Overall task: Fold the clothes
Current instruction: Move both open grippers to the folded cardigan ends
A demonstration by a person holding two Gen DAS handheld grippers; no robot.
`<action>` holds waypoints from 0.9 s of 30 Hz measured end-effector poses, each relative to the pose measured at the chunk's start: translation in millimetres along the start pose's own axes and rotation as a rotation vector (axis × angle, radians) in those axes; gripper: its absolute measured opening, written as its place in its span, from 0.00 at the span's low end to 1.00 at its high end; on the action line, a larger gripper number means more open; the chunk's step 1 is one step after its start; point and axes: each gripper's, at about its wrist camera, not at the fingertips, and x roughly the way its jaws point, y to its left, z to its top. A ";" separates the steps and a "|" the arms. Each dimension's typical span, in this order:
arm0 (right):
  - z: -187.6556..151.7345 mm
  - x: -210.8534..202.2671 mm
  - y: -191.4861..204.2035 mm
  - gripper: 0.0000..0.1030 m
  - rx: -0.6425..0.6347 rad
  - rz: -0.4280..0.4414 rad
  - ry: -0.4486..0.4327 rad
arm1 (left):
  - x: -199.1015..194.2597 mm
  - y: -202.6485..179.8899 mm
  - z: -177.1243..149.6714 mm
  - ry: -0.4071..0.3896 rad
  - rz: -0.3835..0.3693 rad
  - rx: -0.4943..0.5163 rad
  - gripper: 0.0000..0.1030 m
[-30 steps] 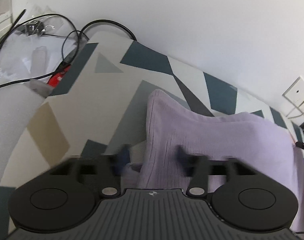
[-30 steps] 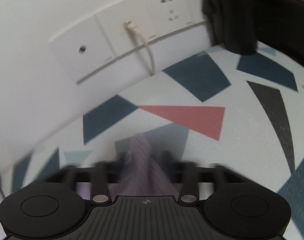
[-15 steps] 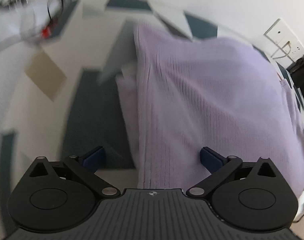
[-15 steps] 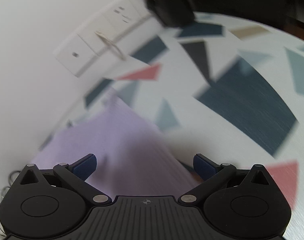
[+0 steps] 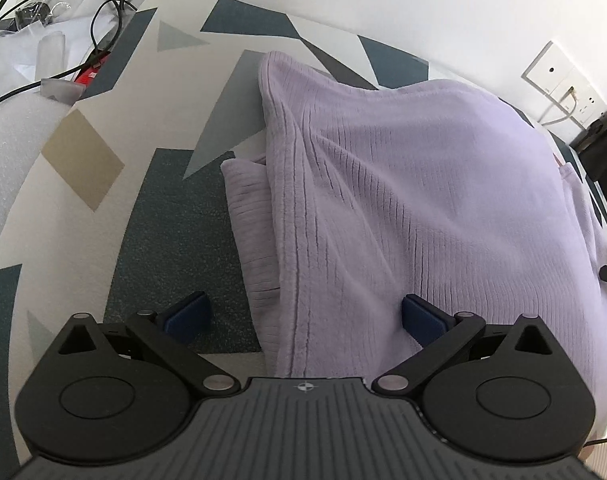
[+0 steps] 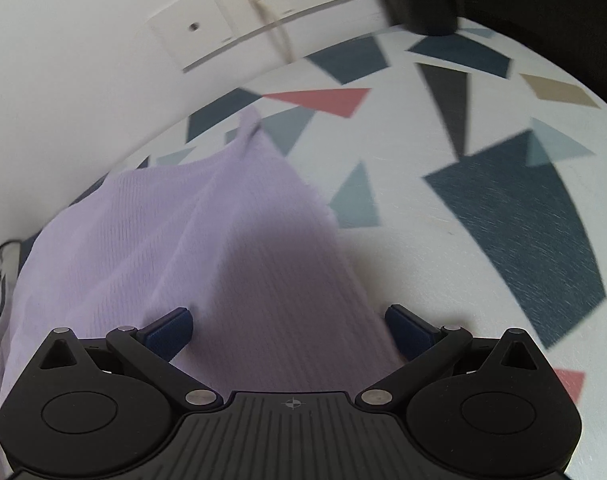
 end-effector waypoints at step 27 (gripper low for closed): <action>-0.5 23.1 50.9 0.99 -0.179 -0.079 0.063 | -0.2 -14.7 -8.6 -0.116 0.011 0.002 1.00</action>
